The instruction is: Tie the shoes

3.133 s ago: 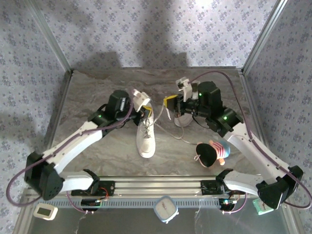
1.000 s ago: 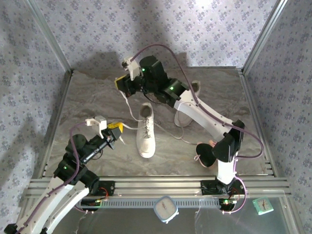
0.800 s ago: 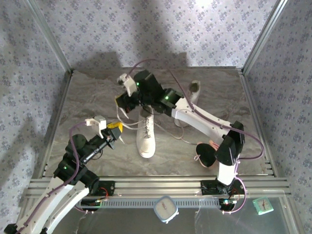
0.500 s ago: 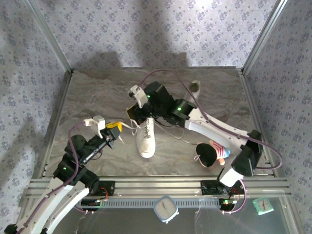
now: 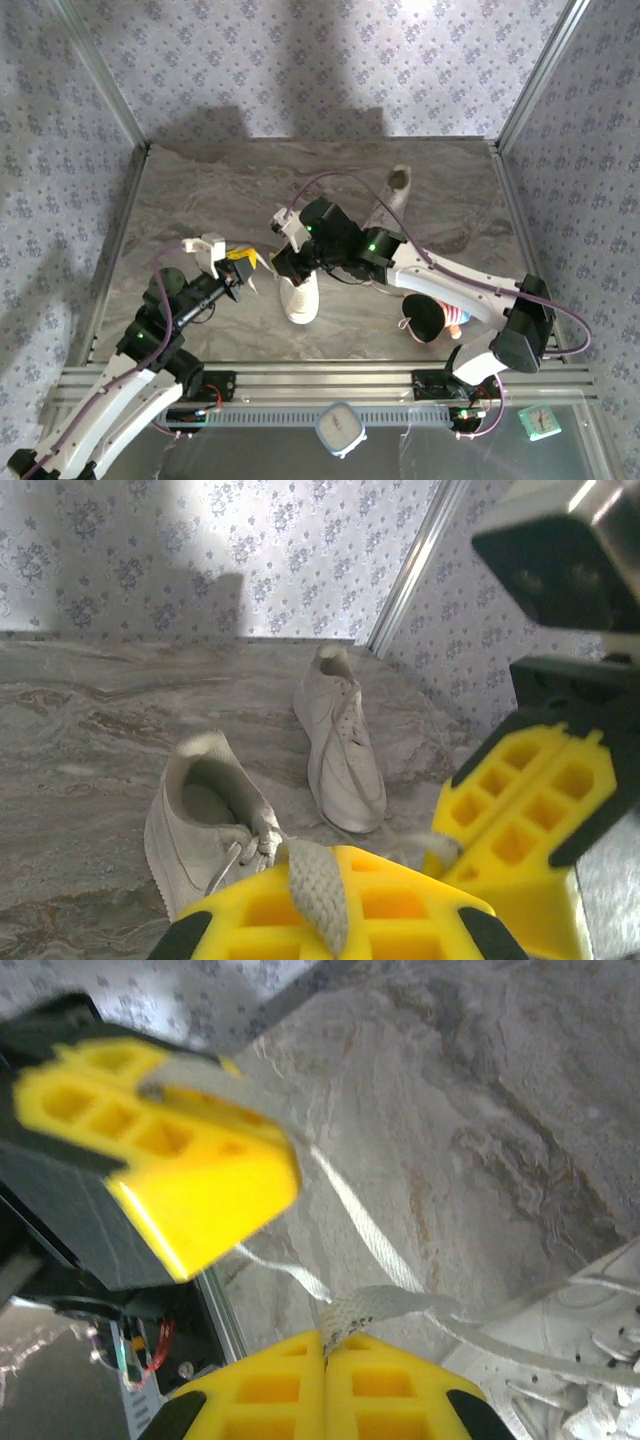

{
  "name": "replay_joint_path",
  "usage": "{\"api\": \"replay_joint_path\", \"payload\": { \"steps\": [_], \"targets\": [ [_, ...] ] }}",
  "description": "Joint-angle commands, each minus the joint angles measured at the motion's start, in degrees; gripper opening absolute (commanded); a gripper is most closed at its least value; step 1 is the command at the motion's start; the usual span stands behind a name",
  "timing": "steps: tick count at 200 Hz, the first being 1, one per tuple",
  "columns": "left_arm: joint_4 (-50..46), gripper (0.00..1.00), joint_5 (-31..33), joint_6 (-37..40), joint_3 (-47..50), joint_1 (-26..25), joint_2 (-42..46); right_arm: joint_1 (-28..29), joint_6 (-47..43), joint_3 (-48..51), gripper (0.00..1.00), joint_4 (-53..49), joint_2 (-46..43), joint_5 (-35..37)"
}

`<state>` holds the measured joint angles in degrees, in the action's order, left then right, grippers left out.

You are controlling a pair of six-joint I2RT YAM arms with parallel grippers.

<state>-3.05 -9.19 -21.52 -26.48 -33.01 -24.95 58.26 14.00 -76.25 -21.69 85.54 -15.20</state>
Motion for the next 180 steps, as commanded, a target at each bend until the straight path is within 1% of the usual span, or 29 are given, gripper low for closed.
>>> {"api": "replay_joint_path", "payload": {
  "steps": [1,35,85,94,103,116,132,161,171,180],
  "targets": [
    [1.20,0.00,-0.40,1.85,-3.69,-0.26,-0.91,0.62,-1.34,2.29,0.00,-0.88,-1.95,0.40],
    [1.97,0.00,-0.57,2.29,-5.08,-0.29,-2.70,0.64,-1.37,5.33,0.00,-0.43,-3.27,1.84],
    [3.04,0.00,-1.13,2.71,-7.56,-0.28,-5.56,0.58,-1.88,7.43,0.00,1.53,-2.71,-0.73],
    [3.43,0.00,-1.47,2.84,-8.00,-0.29,-6.17,0.60,-2.33,7.43,0.02,1.35,-2.72,-0.27],
    [3.87,0.00,-1.91,2.89,-8.44,-0.24,-6.87,0.58,-2.85,9.45,0.07,1.19,-2.99,0.57],
    [4.27,0.00,-2.48,2.92,-9.17,-0.36,-7.96,0.50,-3.84,10.01,0.23,1.19,-3.58,2.14],
    [4.37,0.00,-3.00,3.22,-10.18,-0.35,-9.31,0.30,-5.71,10.41,0.36,1.17,-4.72,4.77],
    [4.37,0.00,-3.20,3.83,-11.29,-0.46,-10.38,-0.64,-9.42,12.36,0.43,4.31,-7.56,9.39],
    [4.43,0.00,-3.16,3.93,-11.48,-0.43,-10.47,-1.07,-10.93,13.92,0.50,7.45,-8.82,10.42],
    [4.48,0.00,-3.20,3.97,-11.66,-0.39,-10.63,-1.27,-12.05,14.85,0.59,9.67,-9.47,11.94]
  ]
}}
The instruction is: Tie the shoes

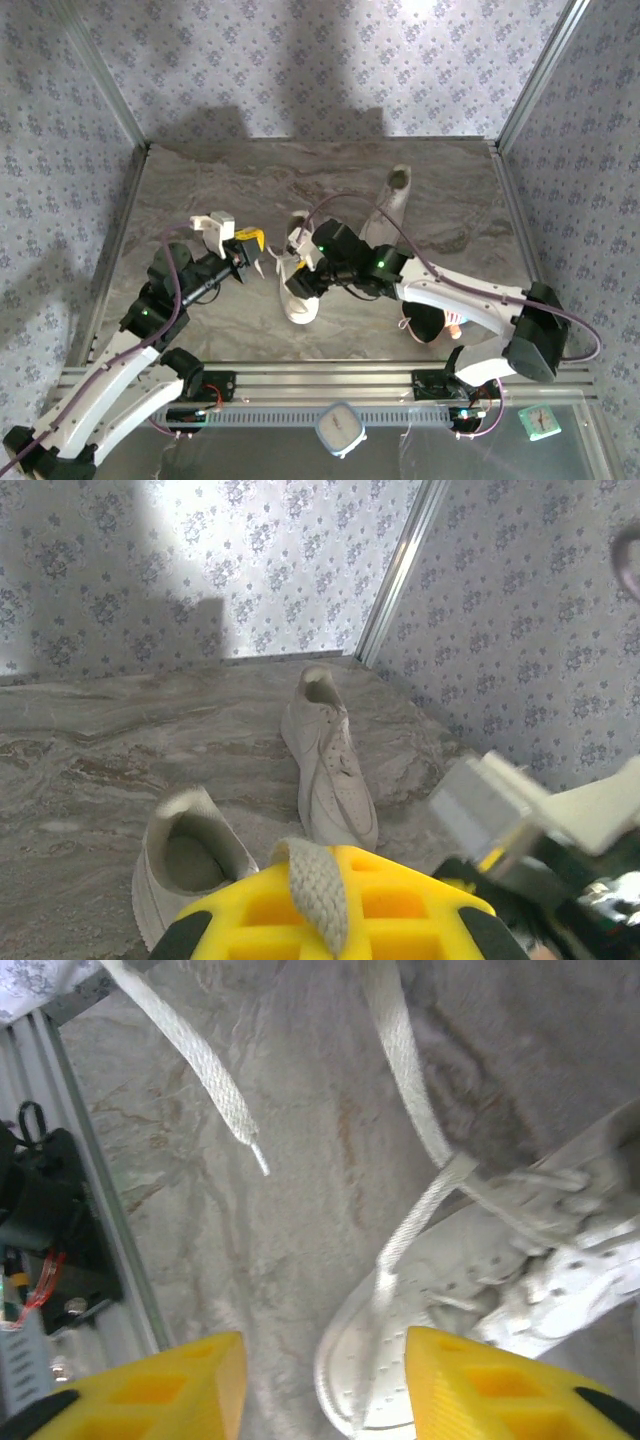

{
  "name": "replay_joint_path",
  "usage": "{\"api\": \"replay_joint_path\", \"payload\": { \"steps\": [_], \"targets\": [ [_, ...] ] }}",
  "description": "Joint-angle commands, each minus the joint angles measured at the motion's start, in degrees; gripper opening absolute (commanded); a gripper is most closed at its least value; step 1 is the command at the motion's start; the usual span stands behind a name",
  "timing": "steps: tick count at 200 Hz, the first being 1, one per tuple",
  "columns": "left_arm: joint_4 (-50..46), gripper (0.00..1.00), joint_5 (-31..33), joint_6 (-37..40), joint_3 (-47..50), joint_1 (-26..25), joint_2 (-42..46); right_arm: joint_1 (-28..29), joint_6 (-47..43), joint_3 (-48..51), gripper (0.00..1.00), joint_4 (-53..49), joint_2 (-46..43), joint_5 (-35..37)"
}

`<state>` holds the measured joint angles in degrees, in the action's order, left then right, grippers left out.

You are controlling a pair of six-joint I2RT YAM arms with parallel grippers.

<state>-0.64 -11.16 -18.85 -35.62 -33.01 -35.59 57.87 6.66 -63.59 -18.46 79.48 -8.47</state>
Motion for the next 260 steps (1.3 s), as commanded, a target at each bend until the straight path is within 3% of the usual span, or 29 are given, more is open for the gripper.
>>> {"api": "replay_joint_path", "payload": {
  "steps": [1,18,40,66,137,172,260],
  "targets": [
    [2.11,0.00,-1.23,1.33,-2.57,-0.43,0.00,-0.90,-4.80,2.22,0.60,6.60,-3.48,5.30],
    [2.29,0.00,-1.35,1.45,-3.00,-0.42,-0.39,-1.18,-9.44,2.40,0.68,8.67,-2.92,4.97],
    [2.39,0.00,-1.80,1.42,-3.39,-0.41,-1.13,-0.03,-15.80,4.16,0.68,13.14,-1.80,7.73],
    [2.32,0.00,-2.09,1.33,-3.75,-0.47,-1.61,-0.85,-17.28,4.03,0.66,15.37,-0.81,4.91],
    [-1.12,0.00,-5.96,6.05,-5.94,-0.51,-3.13,-8.38,-12.73,-1.58,0.54,18.80,-0.18,-24.22],
    [-0.87,0.00,-10.10,6.24,-7.02,-0.49,-4.49,-9.71,-14.29,-6.18,0.52,17.10,2.88,-27.75],
    [-3.63,0.00,-19.83,11.28,-9.62,-0.52,-6.85,-14.32,-20.71,-13.02,0.48,8.04,8.33,-45.40]
  ]
}}
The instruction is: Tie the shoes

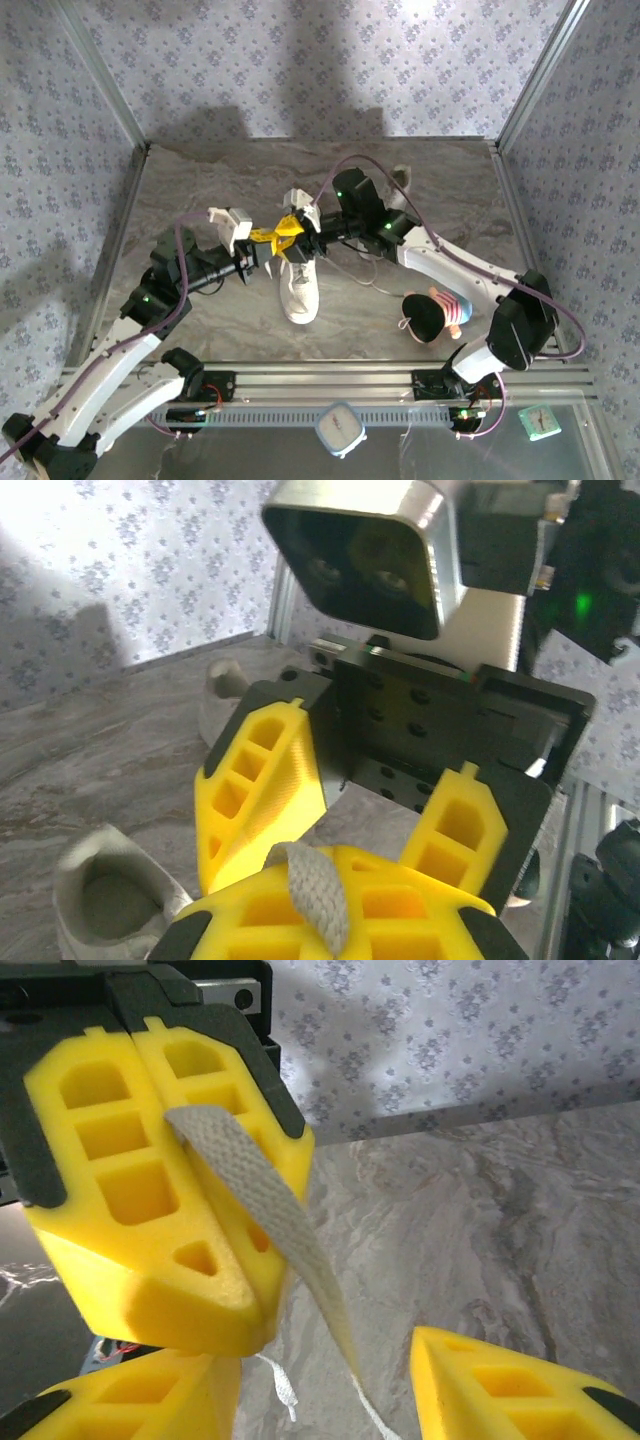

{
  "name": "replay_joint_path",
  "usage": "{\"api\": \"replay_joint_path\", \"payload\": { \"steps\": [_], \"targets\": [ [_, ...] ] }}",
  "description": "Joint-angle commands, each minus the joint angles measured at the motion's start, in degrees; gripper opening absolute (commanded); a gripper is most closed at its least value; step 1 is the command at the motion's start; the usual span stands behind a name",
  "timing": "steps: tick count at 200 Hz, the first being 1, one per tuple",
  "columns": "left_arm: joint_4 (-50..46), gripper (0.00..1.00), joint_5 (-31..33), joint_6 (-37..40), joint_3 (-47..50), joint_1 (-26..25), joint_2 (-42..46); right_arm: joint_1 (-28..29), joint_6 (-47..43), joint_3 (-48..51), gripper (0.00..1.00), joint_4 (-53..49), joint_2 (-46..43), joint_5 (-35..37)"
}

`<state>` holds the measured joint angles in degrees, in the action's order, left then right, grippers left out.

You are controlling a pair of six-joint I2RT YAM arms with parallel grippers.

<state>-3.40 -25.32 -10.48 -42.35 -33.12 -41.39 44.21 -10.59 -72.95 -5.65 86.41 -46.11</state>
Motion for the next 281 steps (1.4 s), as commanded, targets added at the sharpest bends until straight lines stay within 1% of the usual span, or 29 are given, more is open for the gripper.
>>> {"api": "replay_joint_path", "payload": {
  "steps": [1,32,55,83,99,104,119,124,136,147,156,166,178,191,209,236,259,281],
  "targets": [
    [-0.94,0.00,-5.82,2.91,-2.99,-0.43,-1.15,-0.68,-3.55,-3.72,0.47,-5.01,1.44,-7.81],
    [-1.52,0.00,-6.92,3.26,-3.80,-0.41,-2.42,-0.85,-4.10,-4.76,0.41,-6.05,2.31,-9.82],
    [-1.41,0.00,-6.29,3.10,-3.51,-0.41,-2.33,-0.83,-3.85,-4.68,0.29,-6.29,2.05,-10.08],
    [-2.00,0.00,-4.83,2.88,-2.67,-0.37,-1.86,-0.96,-2.84,-3.55,0.17,-5.60,0.81,-7.55],
    [-1.88,0.00,-4.61,2.67,-2.05,-0.41,-1.66,-1.05,-1.71,-2.87,0.05,-4.48,0.18,-6.27],
    [-1.96,0.00,-4.44,2.53,-1.91,-0.43,-1.60,-1.03,-1.42,-2.54,0.00,-4.10,-0.04,-5.99],
    [-2.30,0.00,-3.05,2.02,-1.70,-0.38,-1.39,-1.05,-0.37,-1.45,0.00,-2.87,-0.92,-4.49],
    [-2.48,0.05,-2.20,1.76,-1.61,-0.37,-1.15,-1.12,-0.04,-0.95,0.00,-2.48,-1.24,-3.96],
    [-2.66,0.27,0.50,0.75,-0.89,-0.39,-0.16,-1.31,1.37,0.31,0.00,-1.14,-2.21,-1.46],
    [-2.88,0.42,3.97,-0.52,0.22,-0.36,1.19,-1.49,2.08,1.15,0.00,-0.87,-3.04,1.07],
    [-3.34,0.50,7.52,-2.08,1.28,-0.42,2.39,-1.57,2.65,1.78,0.00,-1.01,-3.88,3.78],
    [-4.09,0.55,12.94,-4.57,2.70,-0.40,3.76,-1.66,2.84,2.42,0.00,-1.31,-4.71,5.86],
    [-5.45,0.64,19.64,-9.13,4.32,-0.38,4.93,-1.73,3.36,3.06,0.00,-1.74,-5.43,8.40],
    [-7.60,0.73,26.04,-15.13,5.75,-0.38,5.52,-1.74,3.34,3.54,0.00,-2.43,-6.10,9.58],
    [-9.15,0.77,30.36,-21.42,7.97,-0.44,5.09,-1.83,3.31,3.86,0.00,-3.58,-6.65,11.04],
    [-9.79,0.77,34.35,-29.91,10.51,-0.20,1.96,-1.87,3.03,3.82,0.00,-4.71,-6.86,11.89],
    [-8.49,0.76,34.39,-35.22,11.61,0.29,-2.75,-1.81,4.12,3.18,0.00,-4.88,-6.68,13.22],
    [-4.99,0.73,33.09,-38.40,12.84,1.68,-7.71,-1.60,5.58,1.95,0.00,-4.91,-5.97,13.81]
  ]
}}
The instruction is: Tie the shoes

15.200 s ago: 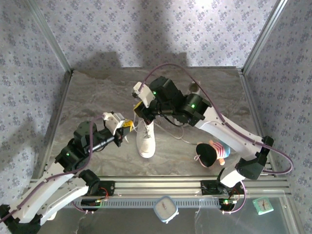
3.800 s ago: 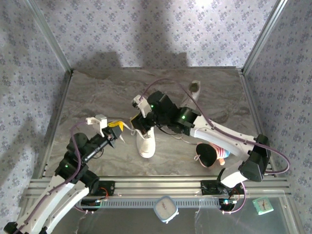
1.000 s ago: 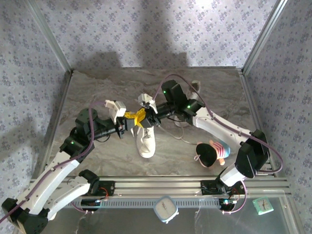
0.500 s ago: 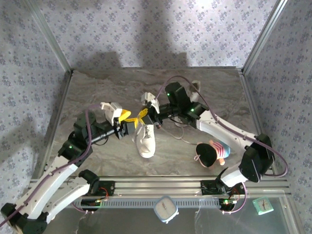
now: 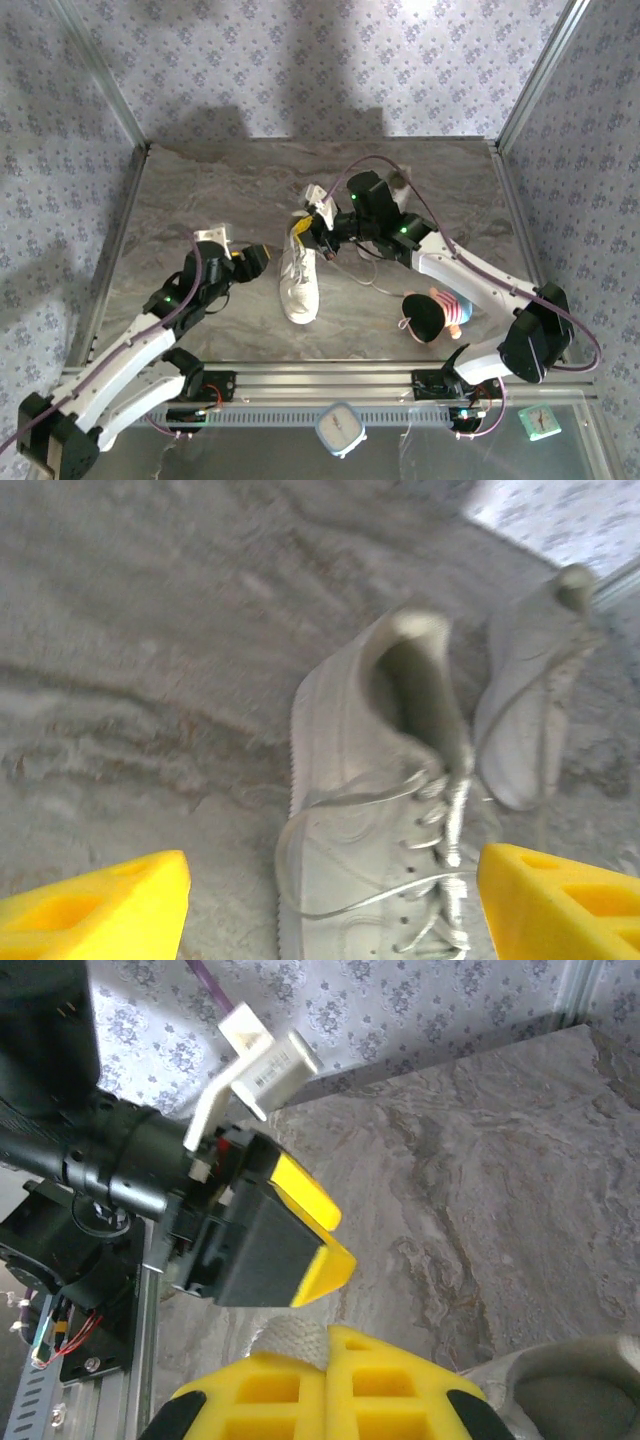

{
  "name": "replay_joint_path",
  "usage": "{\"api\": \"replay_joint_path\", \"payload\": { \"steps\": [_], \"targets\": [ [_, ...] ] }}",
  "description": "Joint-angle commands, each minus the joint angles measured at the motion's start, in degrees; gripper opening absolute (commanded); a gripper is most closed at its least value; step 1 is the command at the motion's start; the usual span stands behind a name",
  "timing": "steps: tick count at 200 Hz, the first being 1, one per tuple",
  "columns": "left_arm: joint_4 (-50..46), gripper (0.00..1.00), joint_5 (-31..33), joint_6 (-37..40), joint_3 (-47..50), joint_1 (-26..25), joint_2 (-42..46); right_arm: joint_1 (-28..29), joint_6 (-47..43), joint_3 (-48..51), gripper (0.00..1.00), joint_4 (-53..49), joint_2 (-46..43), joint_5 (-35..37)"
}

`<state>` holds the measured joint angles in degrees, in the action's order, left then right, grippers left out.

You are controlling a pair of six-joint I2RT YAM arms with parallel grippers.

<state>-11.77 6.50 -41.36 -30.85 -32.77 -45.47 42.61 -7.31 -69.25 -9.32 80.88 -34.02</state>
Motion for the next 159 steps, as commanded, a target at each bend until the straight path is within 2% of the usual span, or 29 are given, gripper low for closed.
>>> {"api": "replay_joint_path", "payload": {
  "steps": [1,24,46,68,92,117,159],
  "targets": [
    [3.58,0.73,1.16,-7.68,1.42,1.41,-3.91,0.05,2.39,-1.80,0.00,-1.28,-0.41,1.70],
    [9.93,0.70,-3.48,-10.19,3.06,3.97,-8.91,1.12,2.81,-4.00,0.00,-2.13,0.99,1.76],
    [14.96,0.68,-6.56,-9.36,4.15,4.67,-11.74,2.11,4.82,-6.30,0.00,-2.04,2.48,3.78],
    [16.36,0.68,-7.38,-8.56,5.20,5.53,-13.56,3.36,6.25,-9.16,0.00,-2.76,4.35,6.11],
    [18.61,0.66,-11.31,-8.28,5.64,7.43,-17.45,4.13,6.50,-11.70,0.00,-3.98,6.06,8.72],
    [19.50,0.62,-12.52,-7.84,5.19,7.46,-21.58,4.07,8.19,-13.12,0.00,-3.87,7.32,10.53],
    [21.88,0.61,-13.66,-8.08,4.90,7.46,-26.55,4.85,8.37,-17.72,0.00,-8.24,10.46,16.99]
  ]
}}
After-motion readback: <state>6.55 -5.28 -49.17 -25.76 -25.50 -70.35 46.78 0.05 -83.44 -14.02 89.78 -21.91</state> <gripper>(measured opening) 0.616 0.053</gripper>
